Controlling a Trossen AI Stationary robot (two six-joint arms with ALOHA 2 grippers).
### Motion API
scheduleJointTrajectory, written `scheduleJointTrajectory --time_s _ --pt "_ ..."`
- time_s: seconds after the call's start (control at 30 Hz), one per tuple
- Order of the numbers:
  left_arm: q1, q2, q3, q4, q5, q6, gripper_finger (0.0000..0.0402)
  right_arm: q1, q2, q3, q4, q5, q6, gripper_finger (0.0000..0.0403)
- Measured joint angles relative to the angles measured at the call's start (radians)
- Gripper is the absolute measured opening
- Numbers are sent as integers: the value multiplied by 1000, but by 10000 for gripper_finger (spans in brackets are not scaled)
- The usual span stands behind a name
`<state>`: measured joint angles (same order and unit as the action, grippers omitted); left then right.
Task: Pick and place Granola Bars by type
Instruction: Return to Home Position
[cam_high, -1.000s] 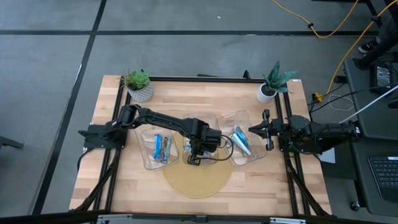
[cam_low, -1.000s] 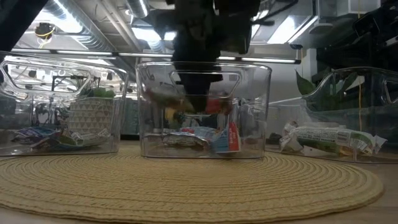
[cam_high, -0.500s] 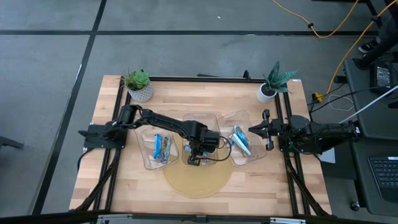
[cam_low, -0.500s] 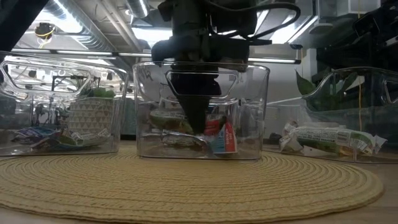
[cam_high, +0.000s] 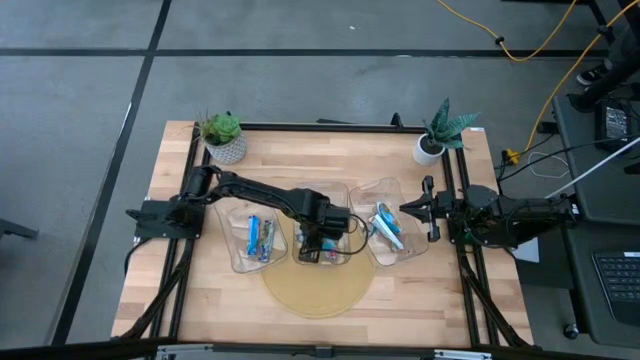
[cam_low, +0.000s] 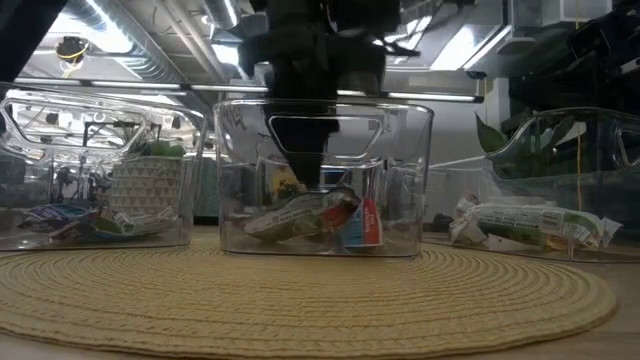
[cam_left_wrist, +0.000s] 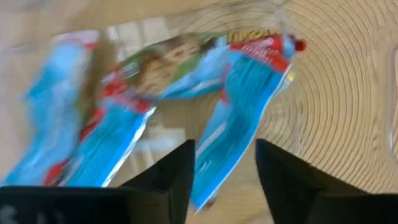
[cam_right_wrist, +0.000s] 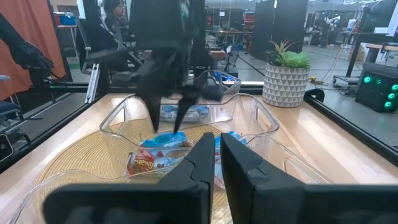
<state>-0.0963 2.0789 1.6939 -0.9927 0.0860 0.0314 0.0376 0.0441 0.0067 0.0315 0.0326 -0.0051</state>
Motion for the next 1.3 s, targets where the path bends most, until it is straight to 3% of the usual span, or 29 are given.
scheduleJointTrajectory --time_s 0.17,0.27,0.37,0.47,0.63,0.77,0.9,1.03,1.17,1.3 --pt "11 -111 0 -66 -25 -43 193 0 0 0 0 -5 0 31" --pt "13 -217 -3 -66 -58 -52 196 0 0 0 0 -6 0 31" --pt "14 -384 -81 34 -68 -30 189 0 0 0 0 -6 0 31" --pt "36 -616 -262 220 -64 -34 177 0 0 0 0 -7 0 31" --pt "88 -1077 -732 579 -141 -135 157 0 0 0 0 -7 0 31" --pt "111 -1442 -1065 803 -127 -178 141 0 0 0 0 -7 0 31" --pt "125 -1771 -1279 859 -80 -240 128 0 0 0 0 -7 0 31" --pt "126 -2068 -1401 808 -115 -285 115 0 0 0 0 -7 0 31" --pt "125 -2068 -1444 799 -137 -278 103 0 -1 0 1 -8 0 31" --pt "125 -2018 -1544 962 -137 -265 93 0 0 0 2 -6 0 31"
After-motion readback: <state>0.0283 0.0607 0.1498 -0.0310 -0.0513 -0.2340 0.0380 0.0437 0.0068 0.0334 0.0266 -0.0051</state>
